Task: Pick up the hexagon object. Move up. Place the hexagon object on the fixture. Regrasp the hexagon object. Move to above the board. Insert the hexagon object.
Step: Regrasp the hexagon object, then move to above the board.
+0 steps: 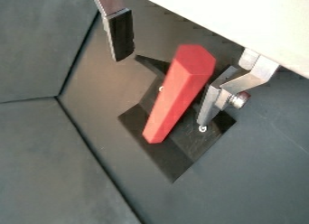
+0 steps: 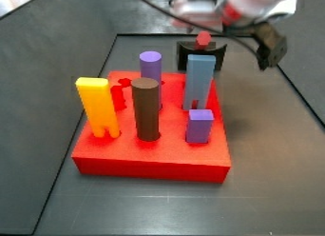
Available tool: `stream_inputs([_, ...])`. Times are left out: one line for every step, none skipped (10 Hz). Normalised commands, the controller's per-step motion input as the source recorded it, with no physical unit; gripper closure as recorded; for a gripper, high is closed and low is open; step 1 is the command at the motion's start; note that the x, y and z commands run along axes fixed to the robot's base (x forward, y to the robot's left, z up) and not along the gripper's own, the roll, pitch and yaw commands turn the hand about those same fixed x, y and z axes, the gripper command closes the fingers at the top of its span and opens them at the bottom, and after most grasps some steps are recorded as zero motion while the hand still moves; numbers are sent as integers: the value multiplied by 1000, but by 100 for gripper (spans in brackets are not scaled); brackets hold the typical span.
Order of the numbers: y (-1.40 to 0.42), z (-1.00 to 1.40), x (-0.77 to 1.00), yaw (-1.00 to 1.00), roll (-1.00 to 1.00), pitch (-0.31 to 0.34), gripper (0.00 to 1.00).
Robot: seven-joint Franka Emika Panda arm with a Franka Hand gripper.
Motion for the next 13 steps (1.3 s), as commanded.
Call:
stream_inputs([5,-424,75,-67,69,-51,0])
stream_inputs([2,-208,68,-66,68,-16,0])
stream_inputs([0,0,0,0,0,0,100])
stream_inputs([-146,1000,-281,-169,42,99,100])
stream_inputs([-146,1000,-281,-168,39,98,100])
stream_inputs([-135,1000,-275,-116,1,82,100])
stream_inputs([-124,1000,-261,-69,-30,97,100])
stream_inputs([-124,1000,-254,-38,-34,123,100])
stream_inputs([-119,1000,-245,-11,-33,141,100])
stream_inputs([-114,1000,-234,26,-37,147,100])
stream_inputs([-109,1000,-225,62,-35,126,100])
stream_inputs([-106,1000,-220,78,-37,113,100])
stream_inputs([-99,1000,-212,93,-40,79,100])
